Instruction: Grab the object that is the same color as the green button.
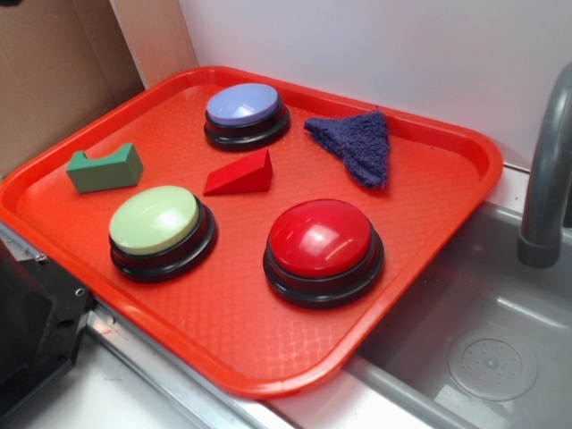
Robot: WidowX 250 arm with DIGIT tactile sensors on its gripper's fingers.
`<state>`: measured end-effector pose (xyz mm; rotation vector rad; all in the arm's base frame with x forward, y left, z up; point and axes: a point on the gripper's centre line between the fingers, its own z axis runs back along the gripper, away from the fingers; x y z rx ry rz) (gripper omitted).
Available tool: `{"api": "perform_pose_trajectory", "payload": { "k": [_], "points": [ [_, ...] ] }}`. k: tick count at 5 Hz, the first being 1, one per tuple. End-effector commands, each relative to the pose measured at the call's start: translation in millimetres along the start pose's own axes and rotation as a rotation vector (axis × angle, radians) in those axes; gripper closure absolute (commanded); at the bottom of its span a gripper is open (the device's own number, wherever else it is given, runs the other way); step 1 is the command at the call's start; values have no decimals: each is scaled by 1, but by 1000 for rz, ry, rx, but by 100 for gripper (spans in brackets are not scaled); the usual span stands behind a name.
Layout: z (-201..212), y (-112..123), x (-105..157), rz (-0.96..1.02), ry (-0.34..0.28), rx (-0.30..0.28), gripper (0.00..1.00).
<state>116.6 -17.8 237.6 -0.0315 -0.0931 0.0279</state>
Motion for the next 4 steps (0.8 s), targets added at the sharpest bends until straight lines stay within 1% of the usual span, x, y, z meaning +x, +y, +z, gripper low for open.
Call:
{"api": "perform_pose_trajectory", "payload": {
  "k": [1,2,3,4],
  "points": [
    [0,0,0,0,0,0,0],
    [-3,5,22,-23,21,18,0],
    [-6,20,42,-33,25,53,0],
    [-11,48,61,-26,47,40,0]
  ]
}}
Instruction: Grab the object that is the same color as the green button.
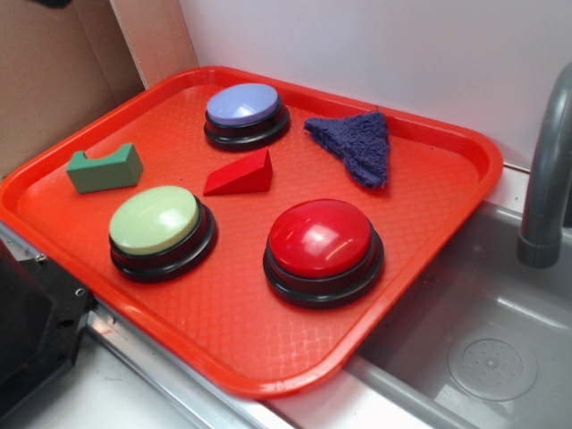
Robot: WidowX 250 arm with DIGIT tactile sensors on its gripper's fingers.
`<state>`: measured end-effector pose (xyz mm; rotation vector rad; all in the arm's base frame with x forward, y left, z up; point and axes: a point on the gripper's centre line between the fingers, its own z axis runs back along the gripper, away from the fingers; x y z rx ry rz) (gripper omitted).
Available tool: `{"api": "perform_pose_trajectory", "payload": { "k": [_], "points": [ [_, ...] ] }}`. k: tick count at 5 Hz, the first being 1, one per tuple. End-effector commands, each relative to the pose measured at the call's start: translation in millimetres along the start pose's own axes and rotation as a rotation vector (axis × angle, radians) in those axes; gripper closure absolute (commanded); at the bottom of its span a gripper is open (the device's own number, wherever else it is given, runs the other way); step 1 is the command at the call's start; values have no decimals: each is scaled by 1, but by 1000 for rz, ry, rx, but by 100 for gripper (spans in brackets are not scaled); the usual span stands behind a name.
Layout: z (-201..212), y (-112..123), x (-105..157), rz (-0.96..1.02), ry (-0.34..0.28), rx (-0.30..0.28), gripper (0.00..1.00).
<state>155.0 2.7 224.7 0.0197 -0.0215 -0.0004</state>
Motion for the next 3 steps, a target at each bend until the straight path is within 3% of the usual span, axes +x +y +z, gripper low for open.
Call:
{"api": "perform_pose_trajectory", "payload": {
  "k": [1,2,3],
  "points": [
    [-8,59,30,-104,1,-58,0],
    [-21,80,31,-135,17,-44,0],
    [-38,83,43,-233,50,5,0]
  ]
}}
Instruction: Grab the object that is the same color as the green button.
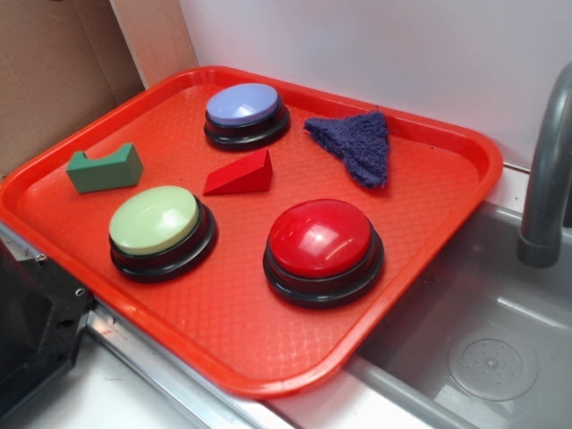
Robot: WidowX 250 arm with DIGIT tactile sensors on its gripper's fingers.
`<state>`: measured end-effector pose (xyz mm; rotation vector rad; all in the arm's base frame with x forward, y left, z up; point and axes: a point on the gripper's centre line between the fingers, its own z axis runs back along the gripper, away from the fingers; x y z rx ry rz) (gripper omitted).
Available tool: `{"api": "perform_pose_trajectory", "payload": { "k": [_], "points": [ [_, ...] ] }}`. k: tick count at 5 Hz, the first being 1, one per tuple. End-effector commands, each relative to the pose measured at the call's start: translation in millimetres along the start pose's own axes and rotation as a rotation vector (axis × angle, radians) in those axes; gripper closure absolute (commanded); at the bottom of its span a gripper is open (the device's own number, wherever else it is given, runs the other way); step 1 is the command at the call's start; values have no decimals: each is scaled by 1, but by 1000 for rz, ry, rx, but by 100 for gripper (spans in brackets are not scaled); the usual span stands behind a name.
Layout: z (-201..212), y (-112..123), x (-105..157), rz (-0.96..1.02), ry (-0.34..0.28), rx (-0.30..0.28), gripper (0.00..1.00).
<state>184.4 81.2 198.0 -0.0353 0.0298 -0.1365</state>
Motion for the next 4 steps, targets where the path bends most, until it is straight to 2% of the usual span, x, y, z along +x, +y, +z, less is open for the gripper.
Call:
{"api": "perform_pose_trajectory", "payload": {
  "k": [1,2,3,4],
  "points": [
    [-20,-4,34,-223,9,87,0],
    [-19,-18,54,-251,17,77,0],
    [-30,-16,64,-288,53,51,0],
    [-66,-11,49,-369,130,56,0]
  ]
}}
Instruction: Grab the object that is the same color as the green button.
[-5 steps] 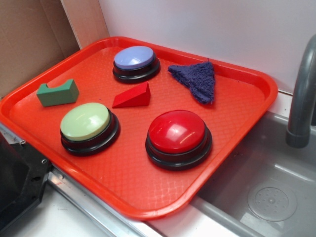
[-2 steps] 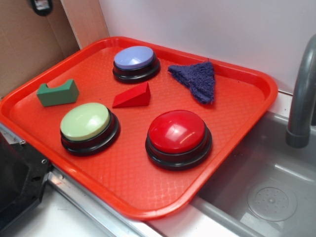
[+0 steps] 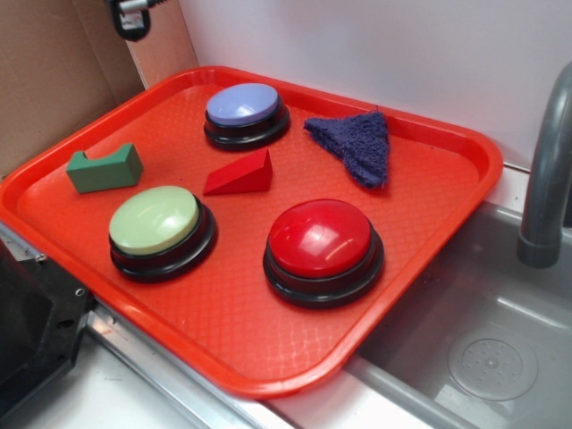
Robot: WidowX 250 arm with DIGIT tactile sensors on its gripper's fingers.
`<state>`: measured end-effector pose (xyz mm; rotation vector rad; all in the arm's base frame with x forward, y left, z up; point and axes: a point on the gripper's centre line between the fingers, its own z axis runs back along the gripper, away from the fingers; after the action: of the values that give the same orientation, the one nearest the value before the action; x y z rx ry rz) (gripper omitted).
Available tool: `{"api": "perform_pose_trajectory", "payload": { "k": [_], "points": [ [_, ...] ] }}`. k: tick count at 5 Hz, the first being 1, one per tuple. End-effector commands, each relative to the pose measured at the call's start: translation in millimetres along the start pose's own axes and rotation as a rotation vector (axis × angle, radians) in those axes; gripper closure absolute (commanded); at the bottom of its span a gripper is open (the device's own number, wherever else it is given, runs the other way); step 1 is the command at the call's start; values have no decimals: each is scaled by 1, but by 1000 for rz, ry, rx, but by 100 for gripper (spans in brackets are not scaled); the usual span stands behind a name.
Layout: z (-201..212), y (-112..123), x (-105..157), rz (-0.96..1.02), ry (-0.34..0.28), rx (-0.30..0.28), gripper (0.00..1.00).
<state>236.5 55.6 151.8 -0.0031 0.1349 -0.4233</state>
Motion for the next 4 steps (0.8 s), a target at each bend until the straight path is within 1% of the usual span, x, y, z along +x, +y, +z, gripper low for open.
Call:
{"api": "perform_pose_trajectory", "payload": {
  "k": [1,2,3,4],
  "points": [
    [-44,6,-36,-128,41,104,0],
    [-49,8,-53,-133,46,135,0],
    [-55,17,-61,-125,54,131,0],
    [-71,28,-60,-120,94,139,0]
  ]
}}
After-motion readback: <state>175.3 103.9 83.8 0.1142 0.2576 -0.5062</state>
